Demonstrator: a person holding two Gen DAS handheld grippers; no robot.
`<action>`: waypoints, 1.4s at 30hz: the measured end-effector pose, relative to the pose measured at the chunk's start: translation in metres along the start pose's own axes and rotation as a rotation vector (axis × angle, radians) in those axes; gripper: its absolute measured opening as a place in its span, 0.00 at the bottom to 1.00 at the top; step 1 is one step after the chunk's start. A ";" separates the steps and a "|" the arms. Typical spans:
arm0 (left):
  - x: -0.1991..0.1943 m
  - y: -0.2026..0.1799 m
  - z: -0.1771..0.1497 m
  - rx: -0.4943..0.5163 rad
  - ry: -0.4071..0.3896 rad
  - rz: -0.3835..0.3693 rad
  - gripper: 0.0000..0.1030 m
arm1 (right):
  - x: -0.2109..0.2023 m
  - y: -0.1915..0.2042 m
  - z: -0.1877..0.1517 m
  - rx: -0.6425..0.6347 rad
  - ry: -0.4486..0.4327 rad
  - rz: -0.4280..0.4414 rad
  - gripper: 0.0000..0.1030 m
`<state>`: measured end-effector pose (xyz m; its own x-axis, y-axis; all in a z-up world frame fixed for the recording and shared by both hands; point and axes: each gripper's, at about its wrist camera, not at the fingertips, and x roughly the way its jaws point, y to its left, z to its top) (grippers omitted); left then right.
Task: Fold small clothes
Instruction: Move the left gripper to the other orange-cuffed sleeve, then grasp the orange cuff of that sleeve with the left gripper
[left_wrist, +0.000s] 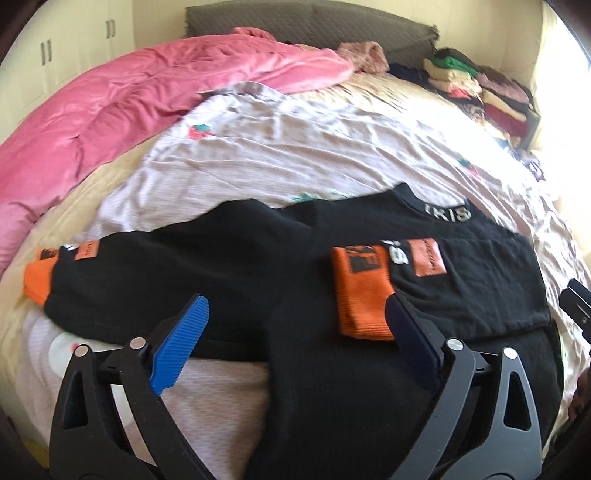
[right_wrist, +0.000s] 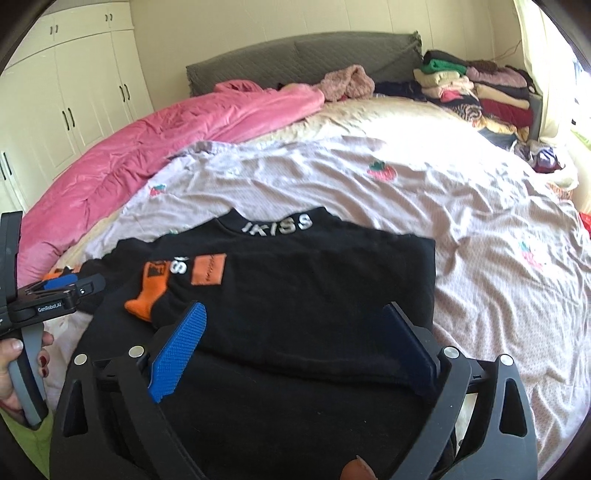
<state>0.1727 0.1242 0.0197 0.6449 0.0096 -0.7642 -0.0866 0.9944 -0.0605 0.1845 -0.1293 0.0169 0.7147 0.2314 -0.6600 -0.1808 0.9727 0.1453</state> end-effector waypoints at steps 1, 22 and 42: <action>-0.002 0.006 0.001 -0.012 -0.007 0.008 0.89 | -0.001 0.002 0.001 -0.003 -0.003 0.003 0.92; -0.027 0.107 -0.005 -0.194 -0.080 0.215 0.91 | 0.004 0.095 0.036 -0.155 -0.066 0.106 0.93; -0.028 0.203 -0.025 -0.488 -0.096 0.305 0.91 | 0.063 0.193 0.030 -0.299 0.028 0.223 0.93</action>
<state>0.1179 0.3231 0.0128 0.5996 0.3200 -0.7336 -0.6043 0.7820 -0.1528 0.2149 0.0735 0.0253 0.6175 0.4321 -0.6573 -0.5219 0.8502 0.0687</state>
